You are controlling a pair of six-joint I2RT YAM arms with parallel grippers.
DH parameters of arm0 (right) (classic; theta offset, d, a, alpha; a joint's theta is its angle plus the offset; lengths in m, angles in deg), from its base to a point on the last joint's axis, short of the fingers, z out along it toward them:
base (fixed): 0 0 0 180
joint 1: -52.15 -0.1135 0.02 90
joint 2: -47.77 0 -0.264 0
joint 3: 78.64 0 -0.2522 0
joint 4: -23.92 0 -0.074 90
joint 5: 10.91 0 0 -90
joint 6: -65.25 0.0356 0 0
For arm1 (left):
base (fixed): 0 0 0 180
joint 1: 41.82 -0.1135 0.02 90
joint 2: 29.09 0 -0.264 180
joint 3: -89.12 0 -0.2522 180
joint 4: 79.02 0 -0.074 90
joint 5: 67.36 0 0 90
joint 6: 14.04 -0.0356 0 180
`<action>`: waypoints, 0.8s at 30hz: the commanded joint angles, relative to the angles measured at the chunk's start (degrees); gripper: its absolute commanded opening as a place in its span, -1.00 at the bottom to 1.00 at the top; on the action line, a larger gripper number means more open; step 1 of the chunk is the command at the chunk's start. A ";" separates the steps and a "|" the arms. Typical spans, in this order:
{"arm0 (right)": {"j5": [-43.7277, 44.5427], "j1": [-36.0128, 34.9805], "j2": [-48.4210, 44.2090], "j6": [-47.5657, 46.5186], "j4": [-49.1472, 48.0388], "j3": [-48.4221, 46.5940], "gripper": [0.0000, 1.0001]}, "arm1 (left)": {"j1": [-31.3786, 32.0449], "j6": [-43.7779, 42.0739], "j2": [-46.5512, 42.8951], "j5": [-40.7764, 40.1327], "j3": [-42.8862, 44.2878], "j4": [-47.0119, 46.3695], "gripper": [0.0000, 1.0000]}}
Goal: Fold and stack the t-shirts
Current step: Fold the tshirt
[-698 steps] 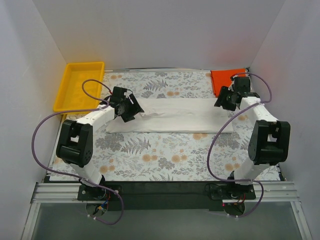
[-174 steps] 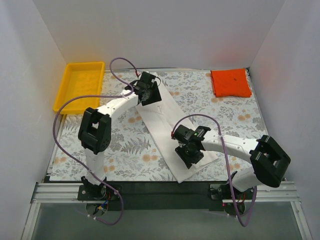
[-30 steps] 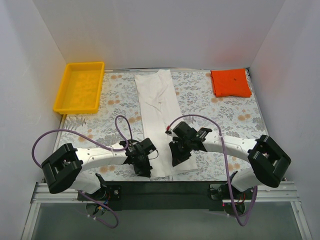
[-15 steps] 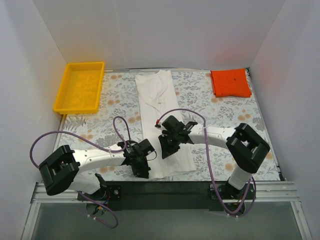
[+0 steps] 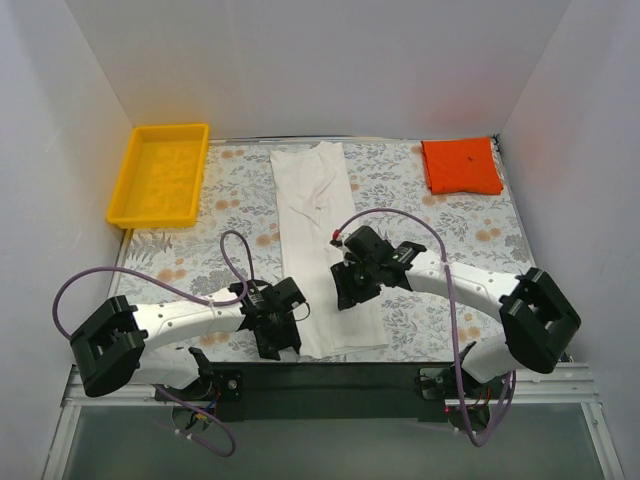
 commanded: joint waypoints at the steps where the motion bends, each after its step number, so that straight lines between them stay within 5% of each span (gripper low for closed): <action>1: 8.58 0.03 -4.94 0.04 8.60 1.55 -0.05 | 0.34 1.96 -3.29 -1.93 3.21 2.78 0.02; 4: 12.28 0.65 -8.45 1.45 10.73 5.41 0.00 | 0.34 1.70 -2.16 -3.58 4.36 3.04 0.29; 24: 10.18 1.88 -13.29 3.82 10.91 14.56 -0.03 | 0.52 2.05 -5.67 -3.33 8.67 8.23 0.18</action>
